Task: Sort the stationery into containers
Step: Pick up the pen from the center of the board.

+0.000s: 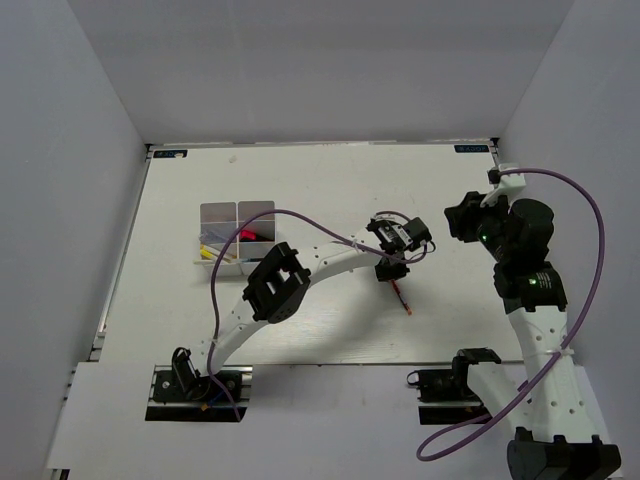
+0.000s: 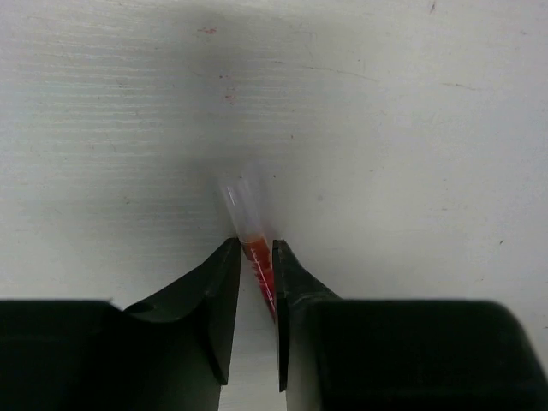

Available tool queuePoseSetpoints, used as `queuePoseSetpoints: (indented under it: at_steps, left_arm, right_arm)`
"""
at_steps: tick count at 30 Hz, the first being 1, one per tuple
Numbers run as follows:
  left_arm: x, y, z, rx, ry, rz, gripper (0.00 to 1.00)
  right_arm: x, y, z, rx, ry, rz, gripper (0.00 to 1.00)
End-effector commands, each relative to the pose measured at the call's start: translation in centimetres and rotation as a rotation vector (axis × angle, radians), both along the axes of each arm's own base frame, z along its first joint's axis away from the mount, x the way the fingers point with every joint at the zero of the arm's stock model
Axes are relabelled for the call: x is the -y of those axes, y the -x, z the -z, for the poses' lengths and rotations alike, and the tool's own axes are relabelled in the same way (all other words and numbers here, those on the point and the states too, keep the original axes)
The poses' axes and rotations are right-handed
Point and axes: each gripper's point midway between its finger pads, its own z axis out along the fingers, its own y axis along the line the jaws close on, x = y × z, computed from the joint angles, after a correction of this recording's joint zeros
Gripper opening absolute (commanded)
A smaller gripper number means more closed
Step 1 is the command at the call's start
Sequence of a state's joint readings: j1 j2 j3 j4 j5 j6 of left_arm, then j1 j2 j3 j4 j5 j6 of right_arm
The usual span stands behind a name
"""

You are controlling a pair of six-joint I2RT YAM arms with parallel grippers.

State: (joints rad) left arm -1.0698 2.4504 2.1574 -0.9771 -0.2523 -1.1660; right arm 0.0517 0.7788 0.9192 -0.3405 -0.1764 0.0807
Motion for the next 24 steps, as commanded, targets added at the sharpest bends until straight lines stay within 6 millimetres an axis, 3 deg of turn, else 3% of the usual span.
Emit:
queuePoseSetpoints:
  at_steps: [1, 3, 5, 8, 14, 18, 19, 24]
  left_arm:
    - [0.2, 0.4, -0.3, -0.007, -0.007, 0.016, 0.3]
    - [-0.5, 1.2, 0.6, -0.036, -0.036, 0.043, 0.24]
    - [-1.4, 1.6, 1.4, -0.052, -0.073, 0.057, 0.24]
    - [-4.6, 3.0, 2.6, -0.092, -0.186, 0.079, 0.24]
    - [-10.6, 5.1, 3.0, -0.111, -0.327, 0.105, 0.26]
    - [-13.8, 6.6, 4.0, -0.151, -0.423, 0.144, 0.26]
    - [-14.6, 7.0, 4.3, -0.166, -0.449, 0.156, 0.21]
    - [-15.7, 7.0, 4.1, -0.155, -0.442, 0.189, 0.15]
  right_arm:
    - [-0.2, 0.0, -1.1, 0.042, -0.021, -0.012, 0.39]
    - [-0.1, 0.1, -1.2, 0.043, -0.027, -0.012, 0.39]
    - [0.0, 0.2, -1.3, 0.045, -0.029, -0.01, 0.39]
    - [-0.1, 0.4, -1.6, 0.053, -0.036, -0.019, 0.39]
    - [-0.2, 0.7, -1.8, 0.057, -0.043, -0.03, 0.39]
    - [-0.6, 1.0, -1.8, 0.051, -0.05, -0.048, 0.39]
    - [0.3, 0.8, -1.8, 0.053, -0.048, -0.02, 0.39]
    - [0.3, 1.0, -1.9, 0.057, -0.05, -0.026, 0.39]
